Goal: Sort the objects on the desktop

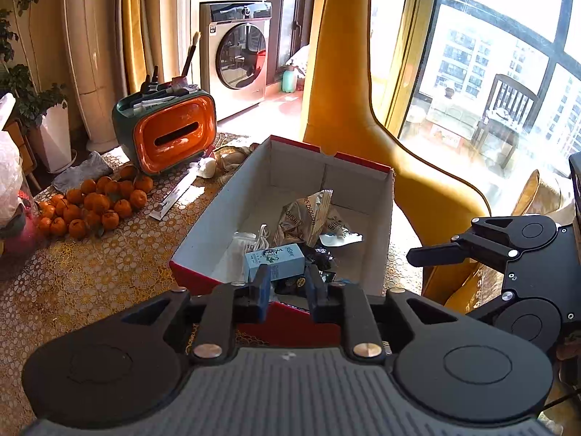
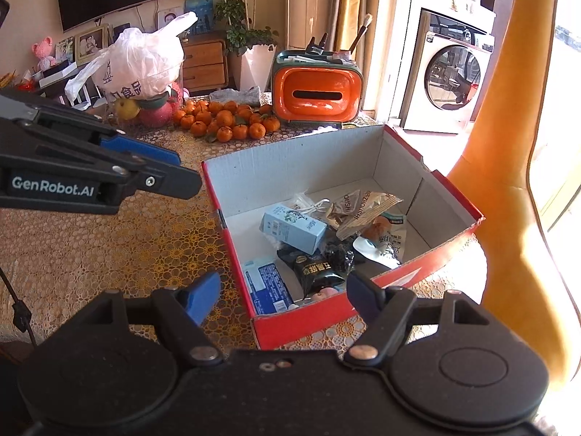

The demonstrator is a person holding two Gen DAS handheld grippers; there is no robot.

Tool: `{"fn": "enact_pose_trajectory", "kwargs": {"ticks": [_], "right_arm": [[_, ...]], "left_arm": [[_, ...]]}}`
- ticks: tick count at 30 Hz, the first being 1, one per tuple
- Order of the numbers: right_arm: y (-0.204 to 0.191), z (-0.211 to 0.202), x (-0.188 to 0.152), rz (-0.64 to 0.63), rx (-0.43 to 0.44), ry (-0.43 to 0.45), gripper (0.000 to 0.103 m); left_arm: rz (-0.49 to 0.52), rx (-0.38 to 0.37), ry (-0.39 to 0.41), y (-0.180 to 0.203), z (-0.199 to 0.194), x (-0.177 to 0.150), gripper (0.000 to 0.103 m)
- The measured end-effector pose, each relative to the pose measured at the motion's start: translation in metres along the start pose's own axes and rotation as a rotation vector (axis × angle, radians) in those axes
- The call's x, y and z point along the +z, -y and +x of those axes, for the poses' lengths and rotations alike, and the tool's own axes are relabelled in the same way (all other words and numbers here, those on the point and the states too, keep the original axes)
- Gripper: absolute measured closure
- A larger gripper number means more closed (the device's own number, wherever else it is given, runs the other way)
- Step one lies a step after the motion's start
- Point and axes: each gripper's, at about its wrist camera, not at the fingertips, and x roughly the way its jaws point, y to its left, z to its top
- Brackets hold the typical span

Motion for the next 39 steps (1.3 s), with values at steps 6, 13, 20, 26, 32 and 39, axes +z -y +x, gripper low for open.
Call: {"fn": "enact_pose_trajectory", "kwargs": {"ticks": [6,13,20,26,32,39], "right_arm": [[-0.008,-0.011,-0.013,0.004,-0.006,0.032,0.026],[-0.017,-0.023,-0.026,0.022,-0.013,0.068,0.025],[-0.029,-0.030,-0.038,0.016,-0.038,0.103,0.025],[-0.034,-0.036,-0.047,0.026,-0.042,0.129,0.025],[-0.037,-0.042,-0.054,0.038,-0.034,0.147,0.025],[-0.041,-0.048,-0.063,0.037,-0.028,0.152,0.025]], "left_arm": [[-0.005,0.012,0.043,0.004,-0.025,-0.015,0.032],[-0.011,0.014,0.076,0.007,-0.046,-0.034,0.016],[-0.033,0.056,0.130,0.007,-0.066,-0.056,0.002],[-0.070,0.081,0.152,0.005,-0.076,-0.075,0.002],[-0.085,0.103,0.158,0.009,-0.084,-0.090,0.002],[-0.073,0.111,0.155,0.020,-0.093,-0.102,0.002]]}}
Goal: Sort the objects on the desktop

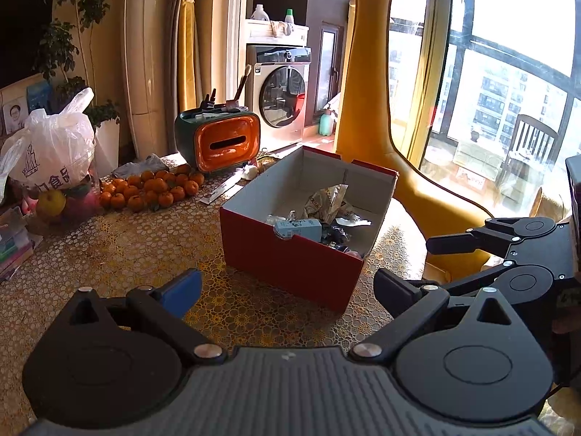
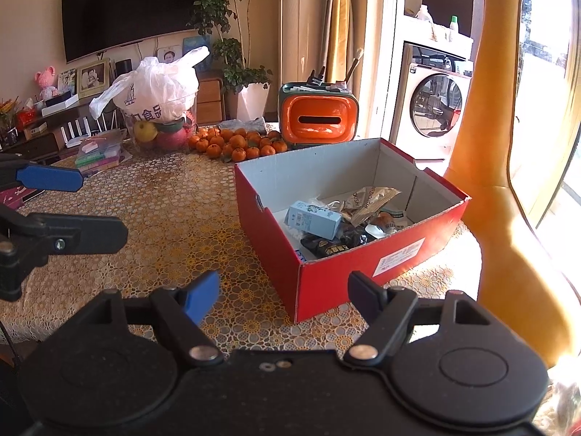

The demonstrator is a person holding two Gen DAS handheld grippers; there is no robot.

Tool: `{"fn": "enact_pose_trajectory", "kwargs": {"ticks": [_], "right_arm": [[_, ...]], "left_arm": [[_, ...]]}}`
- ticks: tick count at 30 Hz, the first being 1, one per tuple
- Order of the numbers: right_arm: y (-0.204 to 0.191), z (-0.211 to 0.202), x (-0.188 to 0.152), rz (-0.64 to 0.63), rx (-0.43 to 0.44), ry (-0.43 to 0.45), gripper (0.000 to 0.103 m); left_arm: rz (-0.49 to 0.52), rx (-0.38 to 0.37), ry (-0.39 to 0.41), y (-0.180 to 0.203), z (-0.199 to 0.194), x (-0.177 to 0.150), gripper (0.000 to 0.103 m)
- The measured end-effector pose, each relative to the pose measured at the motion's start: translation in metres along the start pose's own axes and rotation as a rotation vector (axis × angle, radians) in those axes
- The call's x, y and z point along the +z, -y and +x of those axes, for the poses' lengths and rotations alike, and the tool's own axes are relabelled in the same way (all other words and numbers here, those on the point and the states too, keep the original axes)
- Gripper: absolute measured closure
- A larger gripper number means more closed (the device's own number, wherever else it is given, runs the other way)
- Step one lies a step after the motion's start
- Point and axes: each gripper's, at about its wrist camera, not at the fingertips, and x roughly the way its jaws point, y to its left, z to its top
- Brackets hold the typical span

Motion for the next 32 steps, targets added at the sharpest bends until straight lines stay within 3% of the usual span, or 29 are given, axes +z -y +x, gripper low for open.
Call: {"fn": "enact_pose_trajectory", "kwargs": {"ticks": [7,32], "right_arm": [[-0.004,-0.004,-0.009,-0.010,0.002,-0.009,0.025],[0.000,-0.004,-0.029,0.043,-0.001,-0.057,0.025]], "left_arm": [[-0.007,0.035,0.006,0.003,-0.011,-0.008,0.002],[-0.024,0.014,-0.023,0.001,-0.008,-0.031,0.002]]}}
